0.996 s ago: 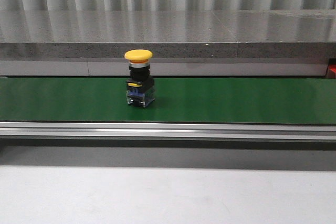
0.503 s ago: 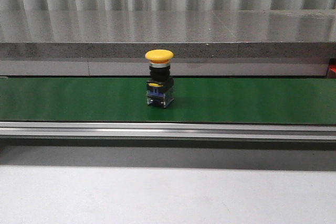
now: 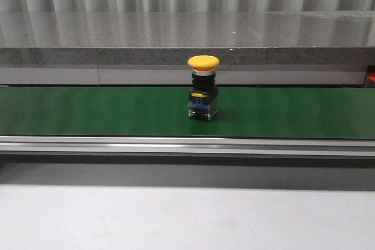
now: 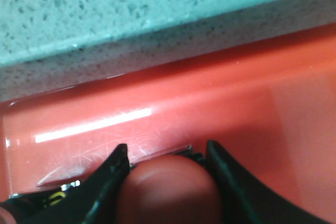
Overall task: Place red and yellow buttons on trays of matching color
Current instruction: 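Lower the red button into the red tray and open the right gripper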
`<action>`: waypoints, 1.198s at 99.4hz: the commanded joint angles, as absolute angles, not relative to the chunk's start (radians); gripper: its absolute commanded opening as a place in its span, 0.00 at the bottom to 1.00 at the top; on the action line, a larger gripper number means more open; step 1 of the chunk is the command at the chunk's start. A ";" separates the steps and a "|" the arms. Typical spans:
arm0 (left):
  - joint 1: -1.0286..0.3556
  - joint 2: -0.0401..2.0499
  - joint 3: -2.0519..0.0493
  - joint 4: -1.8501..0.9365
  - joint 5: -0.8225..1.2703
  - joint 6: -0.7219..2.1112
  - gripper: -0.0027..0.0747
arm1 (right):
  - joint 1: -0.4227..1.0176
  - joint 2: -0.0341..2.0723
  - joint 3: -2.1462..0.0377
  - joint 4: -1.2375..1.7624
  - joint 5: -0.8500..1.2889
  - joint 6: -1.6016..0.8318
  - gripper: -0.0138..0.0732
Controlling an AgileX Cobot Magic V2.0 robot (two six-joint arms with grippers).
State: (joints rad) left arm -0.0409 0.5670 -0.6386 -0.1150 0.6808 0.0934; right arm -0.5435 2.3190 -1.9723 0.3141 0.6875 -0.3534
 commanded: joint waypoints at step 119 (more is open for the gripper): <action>-0.050 0.567 -0.666 -0.130 0.613 0.095 0.01 | -0.450 1.517 -1.630 0.523 0.938 -0.564 0.77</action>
